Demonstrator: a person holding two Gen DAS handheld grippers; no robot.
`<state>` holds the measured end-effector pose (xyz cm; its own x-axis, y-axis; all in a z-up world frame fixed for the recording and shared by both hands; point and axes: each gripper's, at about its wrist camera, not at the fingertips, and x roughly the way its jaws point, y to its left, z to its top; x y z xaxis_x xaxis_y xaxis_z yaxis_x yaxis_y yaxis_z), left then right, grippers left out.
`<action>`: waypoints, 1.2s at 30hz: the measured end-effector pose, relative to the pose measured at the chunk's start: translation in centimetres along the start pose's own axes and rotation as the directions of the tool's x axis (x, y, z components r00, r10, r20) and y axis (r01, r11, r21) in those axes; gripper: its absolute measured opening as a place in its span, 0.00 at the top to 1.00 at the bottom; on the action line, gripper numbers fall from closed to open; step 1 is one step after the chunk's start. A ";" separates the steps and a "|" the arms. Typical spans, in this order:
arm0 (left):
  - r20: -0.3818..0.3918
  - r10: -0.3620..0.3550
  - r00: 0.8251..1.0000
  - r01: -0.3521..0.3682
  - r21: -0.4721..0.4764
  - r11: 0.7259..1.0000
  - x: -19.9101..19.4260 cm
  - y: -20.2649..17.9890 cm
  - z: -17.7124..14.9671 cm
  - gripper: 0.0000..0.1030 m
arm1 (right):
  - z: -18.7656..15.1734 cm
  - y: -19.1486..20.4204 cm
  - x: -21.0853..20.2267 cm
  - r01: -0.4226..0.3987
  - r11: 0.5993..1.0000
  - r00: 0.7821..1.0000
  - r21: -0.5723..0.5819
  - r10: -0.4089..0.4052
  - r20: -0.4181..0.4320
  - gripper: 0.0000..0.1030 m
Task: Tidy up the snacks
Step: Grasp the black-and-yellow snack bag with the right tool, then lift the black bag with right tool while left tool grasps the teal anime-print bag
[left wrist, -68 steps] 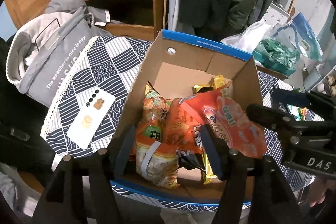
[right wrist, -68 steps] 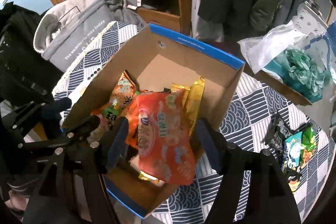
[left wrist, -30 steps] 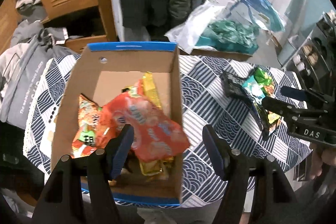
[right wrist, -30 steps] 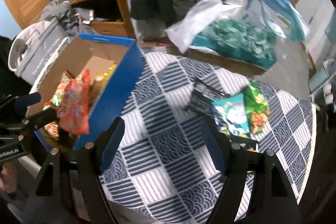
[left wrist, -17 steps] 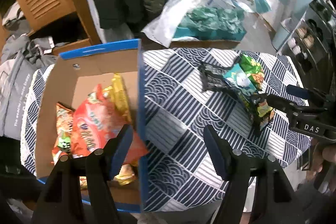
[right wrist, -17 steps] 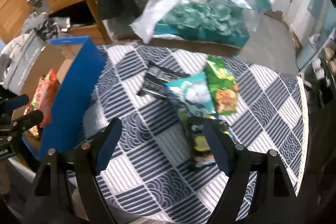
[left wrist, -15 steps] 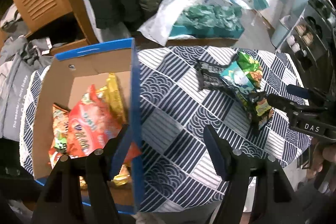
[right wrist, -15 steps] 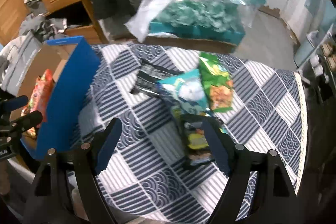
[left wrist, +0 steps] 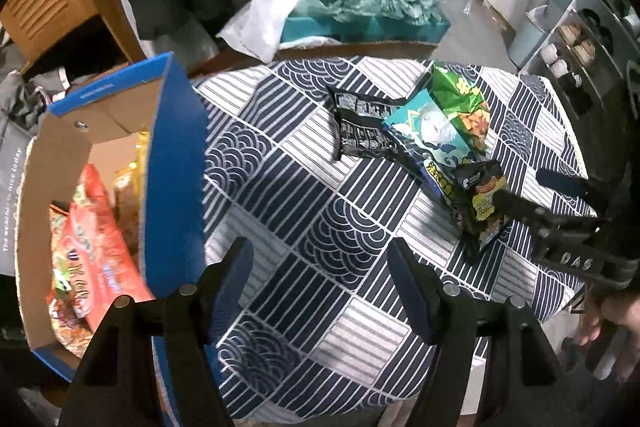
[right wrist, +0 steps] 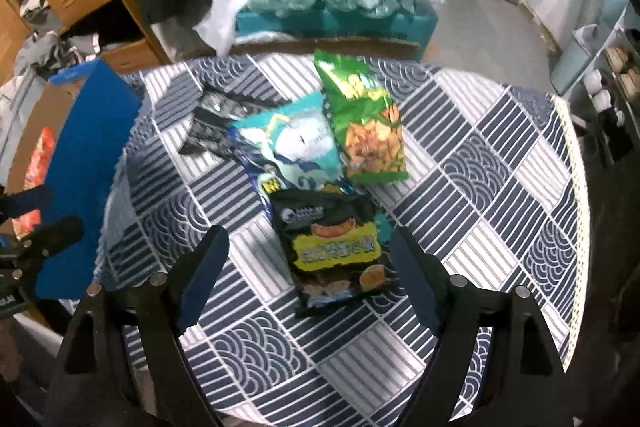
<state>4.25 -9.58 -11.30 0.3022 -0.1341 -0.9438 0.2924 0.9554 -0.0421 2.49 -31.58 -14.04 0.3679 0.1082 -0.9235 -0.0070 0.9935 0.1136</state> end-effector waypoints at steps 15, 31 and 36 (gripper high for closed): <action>-0.087 0.018 0.996 -0.018 -0.001 1.000 5.2 -2.0 0.8 0.31 | -1.7 -1.7 6.5 0.024 0.999 0.994 -0.031 -0.027 -0.102 0.21; -0.109 0.007 0.994 -0.008 -0.013 1.000 5.1 -0.8 0.3 0.31 | -2.0 1.5 7.3 -0.107 0.990 0.986 -0.089 0.094 -0.138 0.43; -0.105 0.001 0.994 -0.004 -0.020 1.000 4.2 0.0 -0.1 0.31 | -2.7 3.9 7.3 -0.196 0.976 0.969 -0.093 0.177 -0.174 0.43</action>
<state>5.45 -10.12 -15.32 0.2054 -0.1043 -0.9731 0.2731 0.9609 -0.0453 2.63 -26.83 -21.35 0.1932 0.2873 -0.9382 -0.1648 0.9521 0.2576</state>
